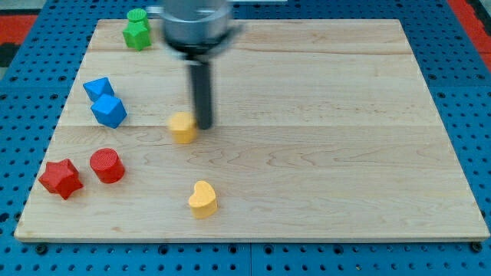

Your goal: Push the yellow hexagon into the blue blocks

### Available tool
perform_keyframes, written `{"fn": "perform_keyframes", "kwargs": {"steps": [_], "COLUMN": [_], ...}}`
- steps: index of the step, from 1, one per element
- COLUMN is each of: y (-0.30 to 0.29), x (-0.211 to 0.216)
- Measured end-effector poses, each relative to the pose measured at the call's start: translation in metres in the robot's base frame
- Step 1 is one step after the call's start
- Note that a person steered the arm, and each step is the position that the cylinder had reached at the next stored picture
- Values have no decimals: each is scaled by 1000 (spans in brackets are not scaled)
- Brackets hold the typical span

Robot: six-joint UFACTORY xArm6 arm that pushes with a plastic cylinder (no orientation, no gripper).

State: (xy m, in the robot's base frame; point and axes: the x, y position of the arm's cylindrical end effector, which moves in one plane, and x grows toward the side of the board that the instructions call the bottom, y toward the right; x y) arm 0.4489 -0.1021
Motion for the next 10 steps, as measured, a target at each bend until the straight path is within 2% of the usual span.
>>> {"fn": "perform_keyframes", "kwargs": {"steps": [1,3,4,5,7,8,9,10], "y": [76,-37,-51,-40,-61,66,188,181], "x": [18,52,11,-11,-34,16,114,170]}}
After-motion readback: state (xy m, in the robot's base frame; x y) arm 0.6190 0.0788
